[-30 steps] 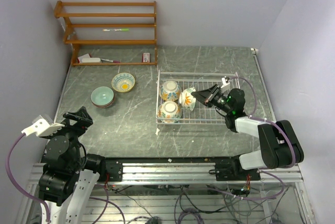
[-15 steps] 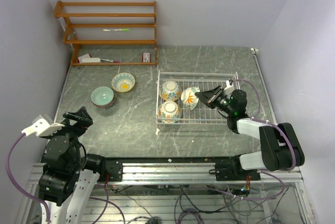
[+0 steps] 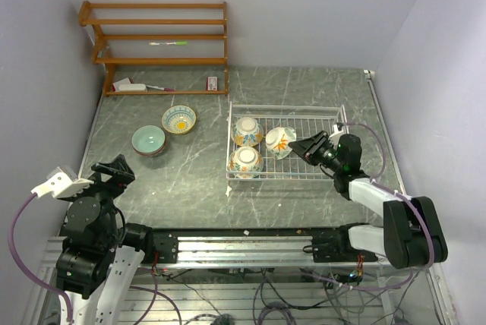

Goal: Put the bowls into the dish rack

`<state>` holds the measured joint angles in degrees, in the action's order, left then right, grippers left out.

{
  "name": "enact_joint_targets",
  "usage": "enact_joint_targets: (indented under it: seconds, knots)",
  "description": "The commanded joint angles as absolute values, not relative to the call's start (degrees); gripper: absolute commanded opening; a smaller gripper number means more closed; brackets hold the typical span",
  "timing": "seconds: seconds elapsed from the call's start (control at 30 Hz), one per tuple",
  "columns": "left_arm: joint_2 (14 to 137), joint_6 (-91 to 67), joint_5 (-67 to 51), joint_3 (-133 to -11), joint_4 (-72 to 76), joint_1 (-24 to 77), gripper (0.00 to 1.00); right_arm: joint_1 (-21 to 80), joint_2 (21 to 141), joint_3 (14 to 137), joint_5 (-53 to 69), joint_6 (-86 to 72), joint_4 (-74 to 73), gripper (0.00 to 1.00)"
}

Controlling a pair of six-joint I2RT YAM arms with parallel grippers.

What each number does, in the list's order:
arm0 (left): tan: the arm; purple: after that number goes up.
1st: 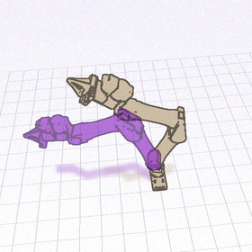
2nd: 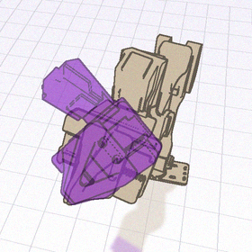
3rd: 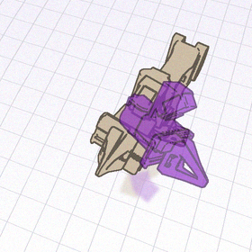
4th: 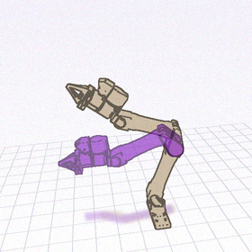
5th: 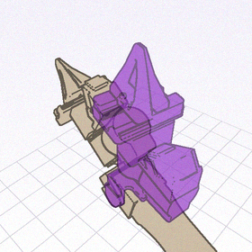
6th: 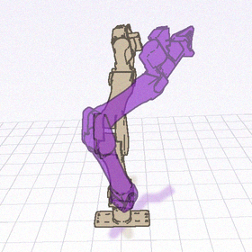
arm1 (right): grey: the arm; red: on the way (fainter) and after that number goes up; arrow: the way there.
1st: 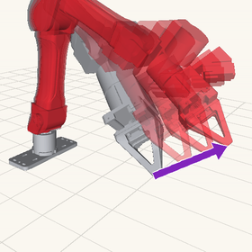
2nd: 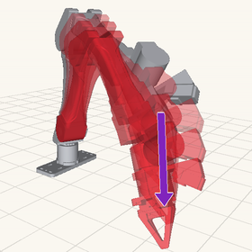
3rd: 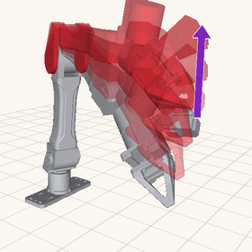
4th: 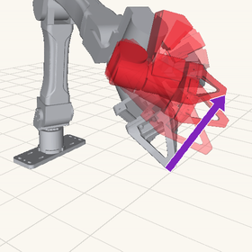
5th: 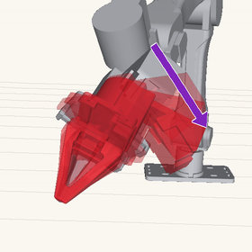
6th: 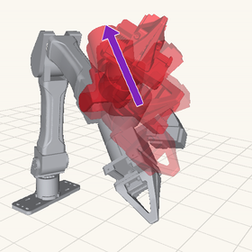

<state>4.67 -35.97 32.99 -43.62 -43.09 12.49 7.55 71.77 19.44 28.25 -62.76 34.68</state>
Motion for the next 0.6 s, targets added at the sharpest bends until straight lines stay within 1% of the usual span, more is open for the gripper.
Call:
enact_joint_targets:
  seconds: [0.0,0.13,0.57]
  knots:
    - [4.66,-35.54,33.03,-44.73,-41.84,12.74,0.95,7.36,68.29,19.6,25.04,-57.75,23.4,0.27]
    - [4.63,-35.56,33.03,-44.69,-41.84,12.74,0.95,7.38,65.72,19.92,23.11,-55.95,19.7,0.3]
    - [4.44,-35.6,33.11,-44.69,-41.84,12.74,0.95,7.38,63.69,21.5,19.78,-53.16,14.78,0.31]
